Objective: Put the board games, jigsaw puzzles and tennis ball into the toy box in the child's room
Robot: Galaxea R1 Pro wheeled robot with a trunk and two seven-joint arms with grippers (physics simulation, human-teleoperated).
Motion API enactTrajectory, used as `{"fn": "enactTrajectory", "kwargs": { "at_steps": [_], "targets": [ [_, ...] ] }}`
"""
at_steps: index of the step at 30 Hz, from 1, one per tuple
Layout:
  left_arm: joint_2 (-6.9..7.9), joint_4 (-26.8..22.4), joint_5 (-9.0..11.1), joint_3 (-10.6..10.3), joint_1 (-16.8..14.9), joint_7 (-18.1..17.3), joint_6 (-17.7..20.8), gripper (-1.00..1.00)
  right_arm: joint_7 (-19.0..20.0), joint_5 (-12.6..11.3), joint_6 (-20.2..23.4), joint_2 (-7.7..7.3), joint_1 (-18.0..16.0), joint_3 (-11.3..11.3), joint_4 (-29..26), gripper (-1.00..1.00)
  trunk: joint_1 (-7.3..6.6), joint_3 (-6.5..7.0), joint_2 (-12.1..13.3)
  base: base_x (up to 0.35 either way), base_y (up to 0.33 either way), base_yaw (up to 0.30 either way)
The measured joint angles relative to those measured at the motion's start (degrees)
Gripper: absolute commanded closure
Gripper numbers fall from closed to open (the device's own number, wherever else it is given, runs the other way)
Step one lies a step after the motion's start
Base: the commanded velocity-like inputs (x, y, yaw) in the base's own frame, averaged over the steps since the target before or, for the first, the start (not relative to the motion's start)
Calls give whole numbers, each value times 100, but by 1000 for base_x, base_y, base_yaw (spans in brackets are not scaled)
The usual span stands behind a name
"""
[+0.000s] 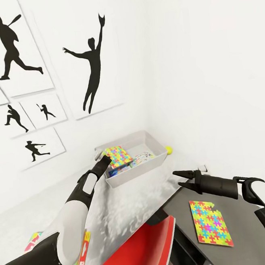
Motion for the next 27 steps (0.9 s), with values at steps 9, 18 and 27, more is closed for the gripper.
{"fn": "enactTrajectory", "kwargs": {
  "at_steps": [9,18,27],
  "targets": [
    [-8,-1,1,0,0,-14,0,100,-7,7,-8,-5,0,0,21,-100,0,-24,0,0,0,0],
    [-9,-1,1,0,0,-19,0,100,-100,3,0,-7,0,-2,32,-100,0,-25,0,0,0,0],
    [-9,-1,0,0,0,-19,0,100,-105,-7,0,0,0,1,25,-100,0,-39,0,0,0,0]
  ]
}}
